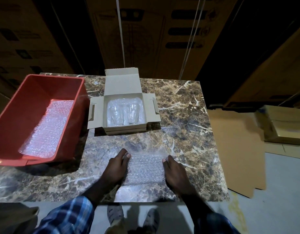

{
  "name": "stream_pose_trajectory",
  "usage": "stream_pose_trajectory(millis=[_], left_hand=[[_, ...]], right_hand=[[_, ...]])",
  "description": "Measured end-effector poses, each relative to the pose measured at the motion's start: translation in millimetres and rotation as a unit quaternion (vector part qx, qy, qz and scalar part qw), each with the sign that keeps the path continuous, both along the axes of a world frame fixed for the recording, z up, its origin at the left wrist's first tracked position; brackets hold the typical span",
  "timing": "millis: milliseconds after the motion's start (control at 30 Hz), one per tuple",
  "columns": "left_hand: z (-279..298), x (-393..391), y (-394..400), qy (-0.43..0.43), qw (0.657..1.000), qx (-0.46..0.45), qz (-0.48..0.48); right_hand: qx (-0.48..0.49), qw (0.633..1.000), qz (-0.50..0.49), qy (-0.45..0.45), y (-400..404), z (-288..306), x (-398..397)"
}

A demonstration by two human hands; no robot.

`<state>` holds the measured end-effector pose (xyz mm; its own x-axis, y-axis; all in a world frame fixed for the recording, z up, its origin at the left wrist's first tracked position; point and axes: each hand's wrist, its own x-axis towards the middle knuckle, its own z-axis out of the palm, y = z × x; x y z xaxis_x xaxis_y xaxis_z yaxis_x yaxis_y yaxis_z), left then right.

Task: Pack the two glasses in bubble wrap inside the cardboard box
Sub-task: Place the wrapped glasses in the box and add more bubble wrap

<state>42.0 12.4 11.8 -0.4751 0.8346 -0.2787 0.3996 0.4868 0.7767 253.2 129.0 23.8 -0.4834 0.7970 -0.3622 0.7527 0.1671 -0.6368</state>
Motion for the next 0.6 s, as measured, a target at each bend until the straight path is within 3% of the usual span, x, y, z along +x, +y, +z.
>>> stream_pose_trajectory(millis=[167,600], left_hand=[[-9,4,9,0.039,0.997,-0.034,0.054],[-10,20,15,0.122,0.982,-0.090,0.110]], right_hand=[[0.054,0.994,0.026,-0.087,7,-7,-17],[0.138,0.982,0.051,-0.122,12,-17,-34]])
